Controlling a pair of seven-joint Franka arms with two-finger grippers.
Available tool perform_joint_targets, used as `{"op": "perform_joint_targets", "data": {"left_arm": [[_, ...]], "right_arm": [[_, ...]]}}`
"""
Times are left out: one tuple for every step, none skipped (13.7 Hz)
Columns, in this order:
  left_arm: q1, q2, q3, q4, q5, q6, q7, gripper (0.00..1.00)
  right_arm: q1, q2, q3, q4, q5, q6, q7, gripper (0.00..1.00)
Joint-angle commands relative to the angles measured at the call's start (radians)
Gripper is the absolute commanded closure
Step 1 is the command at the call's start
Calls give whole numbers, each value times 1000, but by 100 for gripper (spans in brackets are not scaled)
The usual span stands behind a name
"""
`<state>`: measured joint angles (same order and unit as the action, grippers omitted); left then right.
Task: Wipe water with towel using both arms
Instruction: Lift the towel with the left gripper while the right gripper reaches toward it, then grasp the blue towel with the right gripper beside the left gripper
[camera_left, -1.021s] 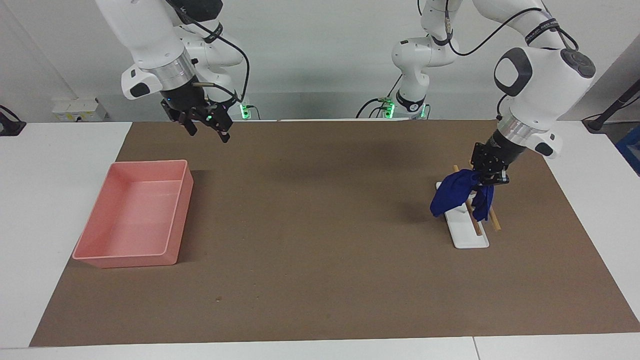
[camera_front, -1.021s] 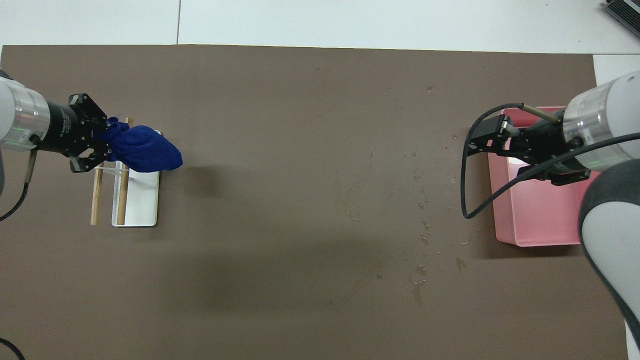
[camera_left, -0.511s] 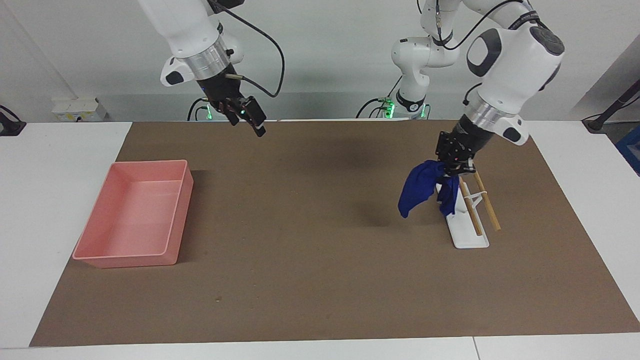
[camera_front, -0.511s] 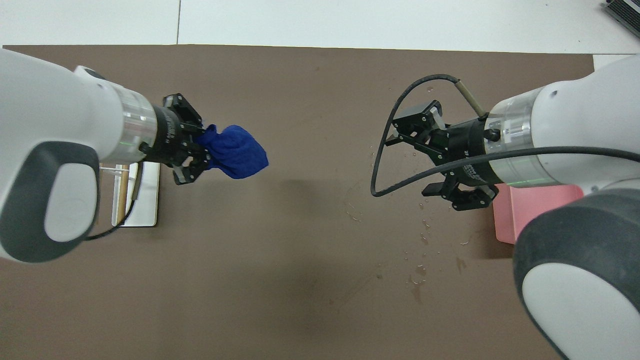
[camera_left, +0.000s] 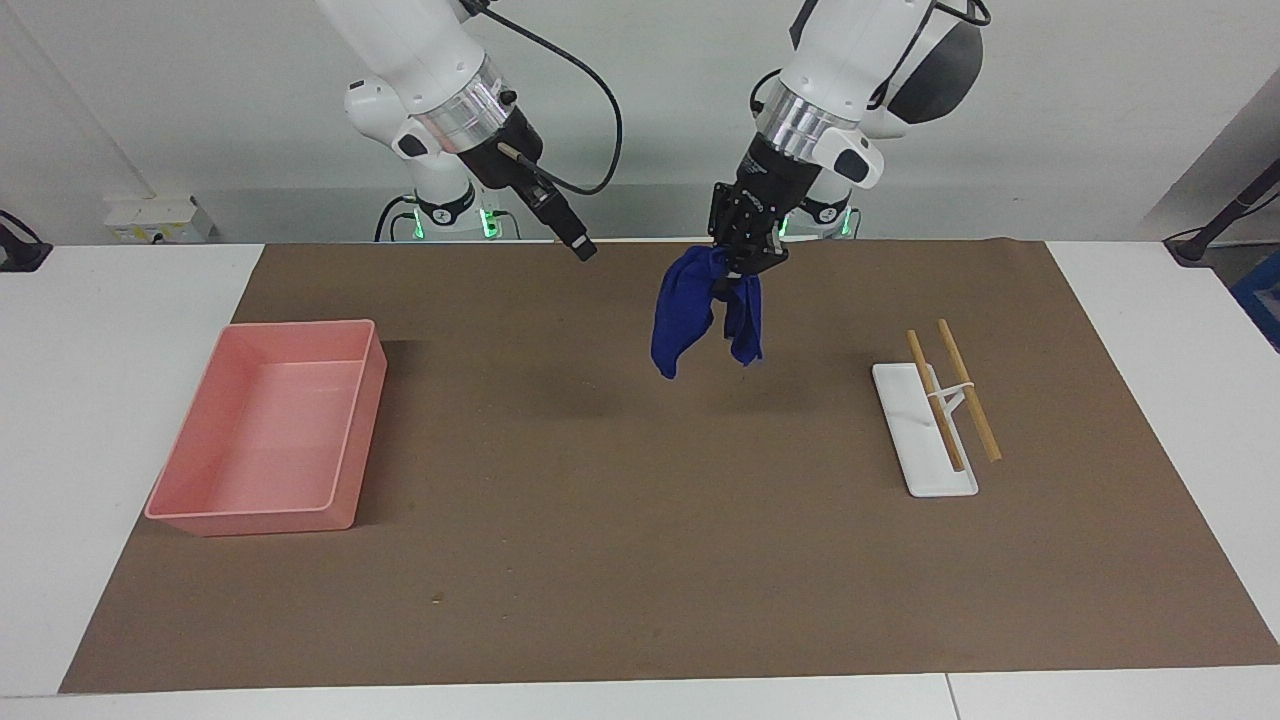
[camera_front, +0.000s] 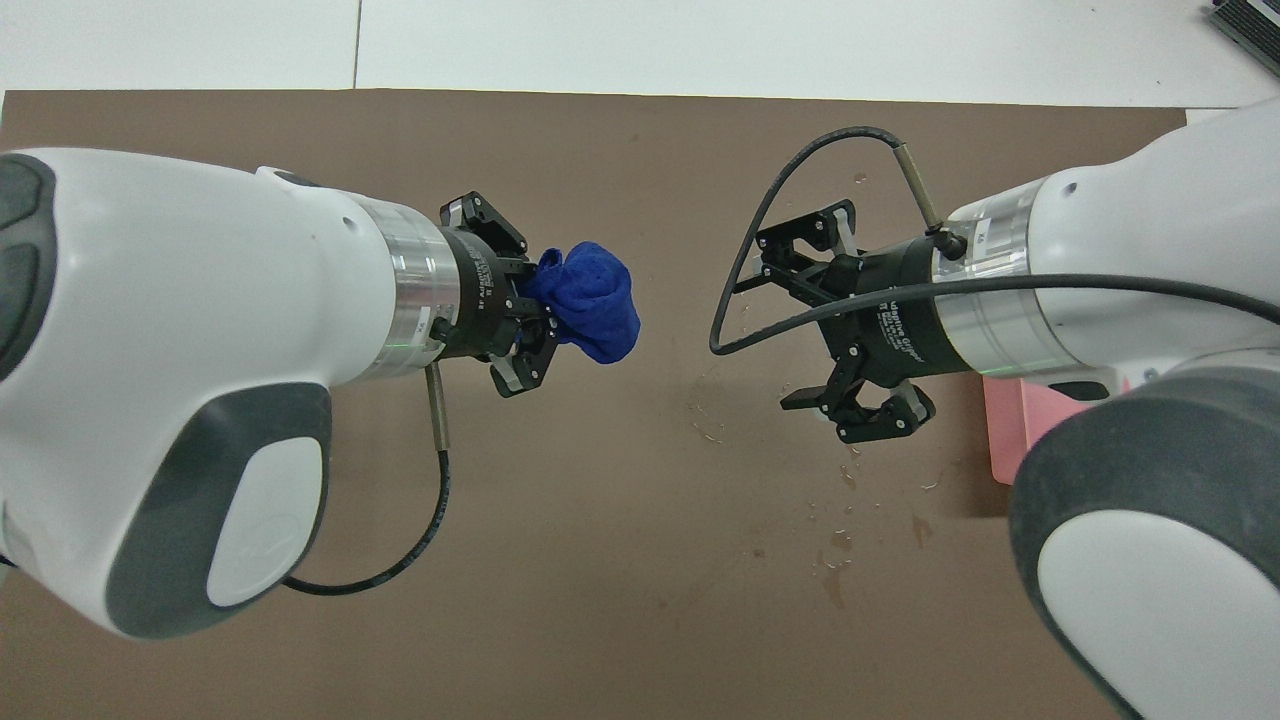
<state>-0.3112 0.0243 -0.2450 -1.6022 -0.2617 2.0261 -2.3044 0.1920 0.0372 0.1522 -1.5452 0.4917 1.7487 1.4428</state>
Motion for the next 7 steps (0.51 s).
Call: {"op": "perform_joint_targets", "data": {"left_arm": [[-78,3,3,44,6,48,-104,100],[-113,5,3,47,22,78,-128,100],[-146,5,3,47,51,100,-154,100],[-173,5,3,47,79,106,-194,100],[-192,5,1,47,105,108,-225,100],[-207,2,-2,47,116,108,-233,100],[-215,0,-2,47,115,108,-233,100]], "right_arm": [[18,27,3,14,56,26,100,9],[20,42,3,19,56,35,129,9],[23,47,3,30,54,43,139,9],[23,52,3,30,56,64,142,9],[23,53,4,30,56,77,142,9],[27,53,4,30,53,86,142,9],[33,53,4,30,48,94,139,9]]}}
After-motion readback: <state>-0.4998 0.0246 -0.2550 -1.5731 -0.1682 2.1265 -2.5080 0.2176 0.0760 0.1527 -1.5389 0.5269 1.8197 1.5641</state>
